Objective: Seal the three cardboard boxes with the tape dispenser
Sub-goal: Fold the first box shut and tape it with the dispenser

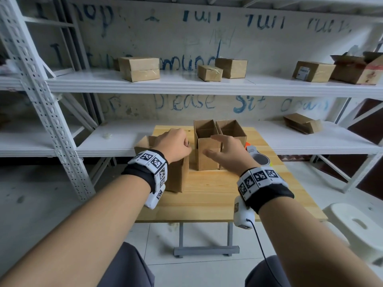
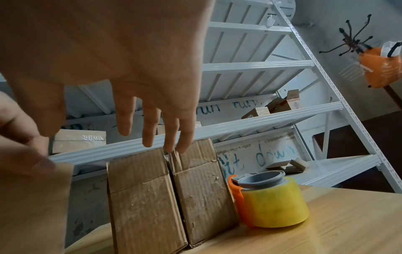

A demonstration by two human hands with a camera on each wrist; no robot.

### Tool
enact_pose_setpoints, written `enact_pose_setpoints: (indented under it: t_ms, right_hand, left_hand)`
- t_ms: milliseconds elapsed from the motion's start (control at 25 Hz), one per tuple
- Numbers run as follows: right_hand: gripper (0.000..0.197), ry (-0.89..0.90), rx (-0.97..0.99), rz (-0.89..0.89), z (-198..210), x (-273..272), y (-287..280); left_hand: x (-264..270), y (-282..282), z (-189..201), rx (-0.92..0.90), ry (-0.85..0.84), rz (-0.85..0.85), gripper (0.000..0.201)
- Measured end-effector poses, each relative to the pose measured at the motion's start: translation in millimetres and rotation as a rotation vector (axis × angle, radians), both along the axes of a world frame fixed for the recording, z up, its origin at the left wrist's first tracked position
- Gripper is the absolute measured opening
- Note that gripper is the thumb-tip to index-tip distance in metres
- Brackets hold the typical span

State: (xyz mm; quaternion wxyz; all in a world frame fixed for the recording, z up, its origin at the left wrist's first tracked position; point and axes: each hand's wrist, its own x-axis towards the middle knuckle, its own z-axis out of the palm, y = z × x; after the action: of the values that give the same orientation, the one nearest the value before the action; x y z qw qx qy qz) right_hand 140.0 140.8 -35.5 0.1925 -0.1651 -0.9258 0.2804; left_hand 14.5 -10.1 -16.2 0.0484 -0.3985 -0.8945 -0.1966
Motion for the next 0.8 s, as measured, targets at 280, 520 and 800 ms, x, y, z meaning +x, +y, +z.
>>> enact_pose_setpoints:
  t_ms: [280,520,800]
  right_hand:
    - [0.072,-0.058,-0.256,0.139,-5.6,10.8,3.3]
    - [0.048,0.046,-0.267,0.140,-15.5,26.4,19.5]
    - [0.038,0.105,-0.359,0.074,-21.5,42.7,39.0]
  left_hand:
    - [30.7,33.5,0.3,0.138,-0.199,-0.115,0.019]
    - [52.4,57.1,-7.2,0.139,-0.330,-0.181,0.035]
    - [47.7,47.6,-13.2,0.107,-0.138,-0.090,0.053]
